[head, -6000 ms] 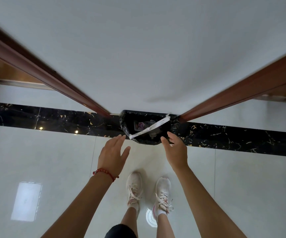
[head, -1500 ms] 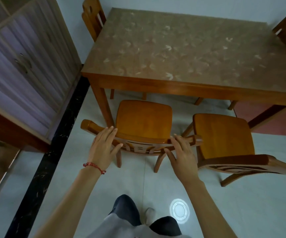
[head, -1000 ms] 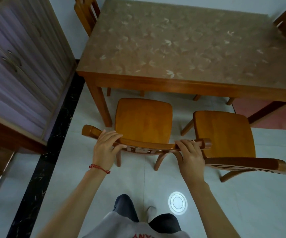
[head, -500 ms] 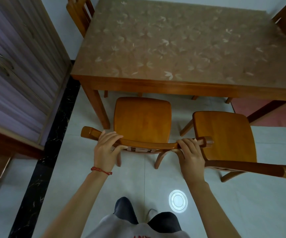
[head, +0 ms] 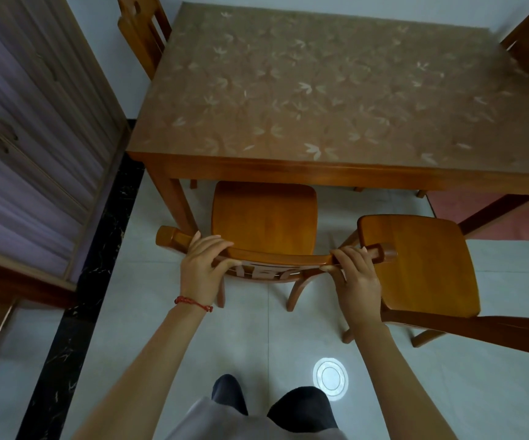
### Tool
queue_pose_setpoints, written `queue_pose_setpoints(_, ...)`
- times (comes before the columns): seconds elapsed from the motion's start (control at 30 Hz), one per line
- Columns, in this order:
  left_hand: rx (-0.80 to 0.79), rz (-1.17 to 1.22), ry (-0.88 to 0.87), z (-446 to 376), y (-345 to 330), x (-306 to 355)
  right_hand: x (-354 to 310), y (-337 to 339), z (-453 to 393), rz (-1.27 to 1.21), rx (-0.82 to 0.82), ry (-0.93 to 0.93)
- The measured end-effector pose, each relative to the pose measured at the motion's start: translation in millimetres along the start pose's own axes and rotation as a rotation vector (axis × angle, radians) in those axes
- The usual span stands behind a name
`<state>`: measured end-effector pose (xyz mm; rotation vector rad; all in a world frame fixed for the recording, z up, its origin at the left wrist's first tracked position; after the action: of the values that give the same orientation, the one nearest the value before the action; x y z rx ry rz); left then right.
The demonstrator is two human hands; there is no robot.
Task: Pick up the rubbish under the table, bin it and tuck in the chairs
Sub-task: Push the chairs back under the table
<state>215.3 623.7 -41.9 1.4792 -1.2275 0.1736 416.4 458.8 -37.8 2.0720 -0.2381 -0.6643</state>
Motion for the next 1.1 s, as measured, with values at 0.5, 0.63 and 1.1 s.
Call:
queue_pose_setpoints(0.5, -0.034, 0.025, 0.064, -82, -21, -19, 14, -37, -75, -0.093, -0.069, -0.012)
queue_pose_setpoints(0.63, -0.030, 0.018, 0.073, -104, -31, -21, 22, -46, -100, -0.096, -0.077, -0.015)
queue_pose_setpoints(1.1, 0.002, 0.021, 0.108, -160, -65, -15, 57, -67, -172, -0.148, -0.113, -0.015)
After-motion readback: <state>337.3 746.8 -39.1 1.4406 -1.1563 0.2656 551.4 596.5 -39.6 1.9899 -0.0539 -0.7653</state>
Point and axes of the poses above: each hand's wrist, its own z-axis away from the middle knuckle, its own y-axis out of the back of the hand, x = y × z, the point moved 7 cm from there along -z, towards the middle knuckle, and after that the axes turned 1 degree about -y, right-handed, at the moved point
